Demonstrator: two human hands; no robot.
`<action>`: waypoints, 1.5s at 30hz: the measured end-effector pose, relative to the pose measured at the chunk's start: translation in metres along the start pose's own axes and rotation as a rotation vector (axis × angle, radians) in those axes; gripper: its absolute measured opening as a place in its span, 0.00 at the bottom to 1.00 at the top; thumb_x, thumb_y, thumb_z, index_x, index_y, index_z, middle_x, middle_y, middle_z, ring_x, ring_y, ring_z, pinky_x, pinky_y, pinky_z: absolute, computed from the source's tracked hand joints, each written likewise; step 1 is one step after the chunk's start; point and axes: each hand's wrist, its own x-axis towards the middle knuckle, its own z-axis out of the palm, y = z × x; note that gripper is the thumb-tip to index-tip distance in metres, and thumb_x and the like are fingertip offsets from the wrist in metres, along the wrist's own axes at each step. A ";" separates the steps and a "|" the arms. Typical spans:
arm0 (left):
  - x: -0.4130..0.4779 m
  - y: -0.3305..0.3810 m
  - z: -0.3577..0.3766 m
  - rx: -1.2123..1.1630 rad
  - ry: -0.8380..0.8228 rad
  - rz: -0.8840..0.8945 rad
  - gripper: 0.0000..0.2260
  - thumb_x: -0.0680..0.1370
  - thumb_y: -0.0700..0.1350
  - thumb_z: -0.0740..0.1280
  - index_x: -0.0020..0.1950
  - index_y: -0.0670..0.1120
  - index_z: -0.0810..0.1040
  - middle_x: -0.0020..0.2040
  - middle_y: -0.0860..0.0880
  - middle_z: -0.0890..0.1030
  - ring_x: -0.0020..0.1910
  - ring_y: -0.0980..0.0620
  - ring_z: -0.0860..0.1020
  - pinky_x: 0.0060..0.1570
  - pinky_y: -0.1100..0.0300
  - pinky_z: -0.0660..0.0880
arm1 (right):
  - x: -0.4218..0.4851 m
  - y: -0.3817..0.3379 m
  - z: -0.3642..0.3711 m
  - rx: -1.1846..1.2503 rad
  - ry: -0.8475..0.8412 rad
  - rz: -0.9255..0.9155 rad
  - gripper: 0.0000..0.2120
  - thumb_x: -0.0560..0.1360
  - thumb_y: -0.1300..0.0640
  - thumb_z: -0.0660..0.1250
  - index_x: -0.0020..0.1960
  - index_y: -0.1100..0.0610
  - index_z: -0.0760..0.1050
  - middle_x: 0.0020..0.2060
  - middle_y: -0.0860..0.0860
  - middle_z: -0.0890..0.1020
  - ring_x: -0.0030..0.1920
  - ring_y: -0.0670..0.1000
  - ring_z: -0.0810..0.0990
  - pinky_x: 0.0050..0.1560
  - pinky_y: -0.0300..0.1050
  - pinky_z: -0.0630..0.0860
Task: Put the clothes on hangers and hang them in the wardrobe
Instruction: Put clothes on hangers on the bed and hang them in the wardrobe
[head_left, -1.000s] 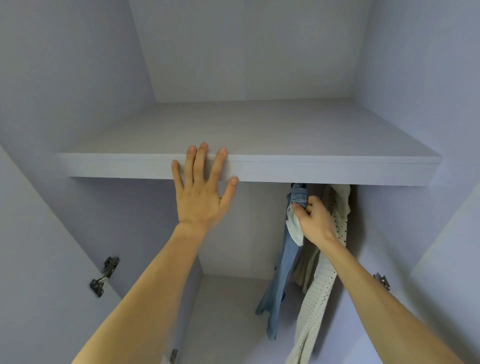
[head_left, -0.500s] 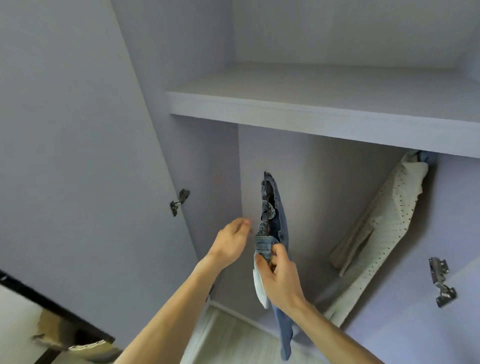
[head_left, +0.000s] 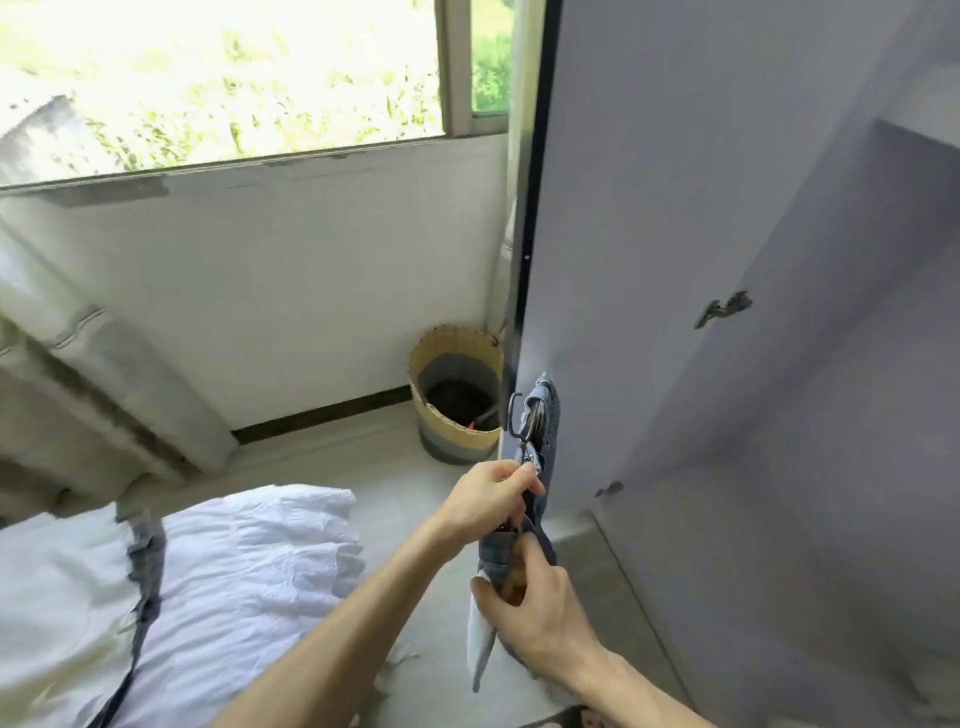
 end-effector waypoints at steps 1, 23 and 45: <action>-0.012 -0.013 -0.009 -0.029 0.038 -0.014 0.18 0.83 0.55 0.58 0.42 0.49 0.81 0.28 0.52 0.76 0.29 0.55 0.73 0.39 0.60 0.71 | 0.000 -0.005 0.014 -0.023 -0.039 -0.008 0.12 0.71 0.44 0.68 0.50 0.46 0.69 0.35 0.52 0.83 0.34 0.48 0.79 0.38 0.46 0.76; -0.226 -0.118 -0.148 -0.298 0.463 -0.306 0.13 0.82 0.54 0.63 0.45 0.47 0.80 0.23 0.59 0.68 0.25 0.57 0.65 0.31 0.63 0.65 | 0.118 -0.129 0.128 -0.413 -0.306 -0.798 0.33 0.71 0.29 0.61 0.70 0.46 0.67 0.65 0.49 0.70 0.67 0.51 0.66 0.66 0.50 0.67; -0.545 -0.109 0.103 -0.923 0.977 -0.543 0.12 0.83 0.50 0.63 0.60 0.48 0.81 0.29 0.51 0.63 0.22 0.58 0.60 0.37 0.60 0.71 | -0.131 -0.138 0.260 -0.469 -1.346 -1.549 0.31 0.72 0.22 0.51 0.37 0.50 0.67 0.33 0.46 0.73 0.33 0.46 0.72 0.33 0.43 0.69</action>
